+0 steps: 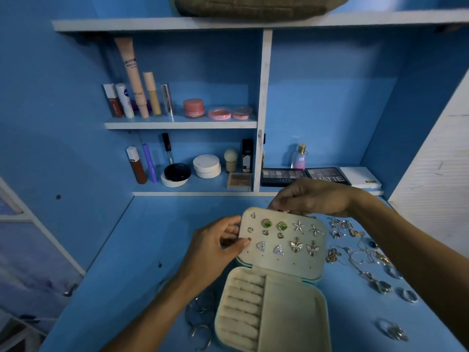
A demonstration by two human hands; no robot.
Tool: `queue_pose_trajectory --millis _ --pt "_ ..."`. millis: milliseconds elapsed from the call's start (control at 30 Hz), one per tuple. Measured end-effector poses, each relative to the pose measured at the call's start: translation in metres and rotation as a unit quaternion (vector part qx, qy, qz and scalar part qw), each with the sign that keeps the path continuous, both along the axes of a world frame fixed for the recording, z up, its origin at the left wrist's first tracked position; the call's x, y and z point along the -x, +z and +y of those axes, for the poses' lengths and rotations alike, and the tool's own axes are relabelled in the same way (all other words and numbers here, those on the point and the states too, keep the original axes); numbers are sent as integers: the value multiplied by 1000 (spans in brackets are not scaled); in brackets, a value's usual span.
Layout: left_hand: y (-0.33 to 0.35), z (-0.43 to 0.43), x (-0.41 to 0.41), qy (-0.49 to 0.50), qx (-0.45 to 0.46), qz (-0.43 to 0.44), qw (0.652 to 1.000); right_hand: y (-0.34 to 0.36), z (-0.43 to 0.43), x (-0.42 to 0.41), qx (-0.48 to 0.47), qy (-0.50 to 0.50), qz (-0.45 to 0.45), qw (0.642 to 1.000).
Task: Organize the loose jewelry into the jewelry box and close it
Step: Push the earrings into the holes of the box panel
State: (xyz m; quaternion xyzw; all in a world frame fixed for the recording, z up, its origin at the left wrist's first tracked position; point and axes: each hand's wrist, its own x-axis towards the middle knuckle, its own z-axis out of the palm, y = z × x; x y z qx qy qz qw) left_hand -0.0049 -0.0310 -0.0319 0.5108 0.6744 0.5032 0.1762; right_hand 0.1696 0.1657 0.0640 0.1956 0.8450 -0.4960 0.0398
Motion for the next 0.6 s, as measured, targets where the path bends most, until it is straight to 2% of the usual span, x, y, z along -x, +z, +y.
queue_pose_trajectory --millis 167,300,433,600 --pt "0 1 7 11 27 19 999 -20 2 5 -68 -52 -14 996" --pt "1 -2 29 67 18 91 993 -42 3 10 -120 -67 -45 989" --pt "-8 0 51 95 63 165 980 -47 3 12 -139 -74 -48 986" --pt "-10 3 47 31 92 202 975 -54 4 12 -175 -67 -30 982"
